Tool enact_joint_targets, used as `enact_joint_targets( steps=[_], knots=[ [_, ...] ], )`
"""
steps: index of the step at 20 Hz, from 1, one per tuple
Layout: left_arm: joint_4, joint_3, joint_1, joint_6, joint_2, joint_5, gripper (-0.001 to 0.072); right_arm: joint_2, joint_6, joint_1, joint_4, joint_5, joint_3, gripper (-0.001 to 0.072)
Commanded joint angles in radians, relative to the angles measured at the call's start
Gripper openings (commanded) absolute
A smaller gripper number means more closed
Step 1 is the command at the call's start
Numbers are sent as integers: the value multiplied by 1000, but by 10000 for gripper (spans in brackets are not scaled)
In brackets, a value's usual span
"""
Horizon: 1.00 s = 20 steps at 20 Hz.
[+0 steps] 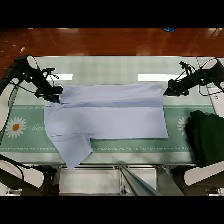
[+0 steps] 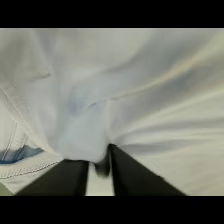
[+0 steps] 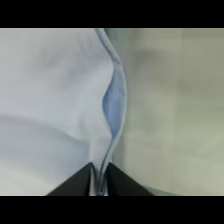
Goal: Fold the shirts.
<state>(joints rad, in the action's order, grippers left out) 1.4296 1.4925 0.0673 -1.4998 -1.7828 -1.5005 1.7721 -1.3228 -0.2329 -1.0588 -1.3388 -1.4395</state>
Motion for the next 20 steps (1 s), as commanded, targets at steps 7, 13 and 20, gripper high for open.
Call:
enact_joint_targets(
  steps=[7,13,20],
  knots=[
    [2,-74,67,-20,183,-52,508,-178,-28,-87,13,-45,39,415],
    [-220,-672,439,33,615,148,508,-616,77,-185,169,213,550,415],
    [-342,-1009,619,154,742,176,508,-829,142,-175,343,254,843,414]
  ],
)
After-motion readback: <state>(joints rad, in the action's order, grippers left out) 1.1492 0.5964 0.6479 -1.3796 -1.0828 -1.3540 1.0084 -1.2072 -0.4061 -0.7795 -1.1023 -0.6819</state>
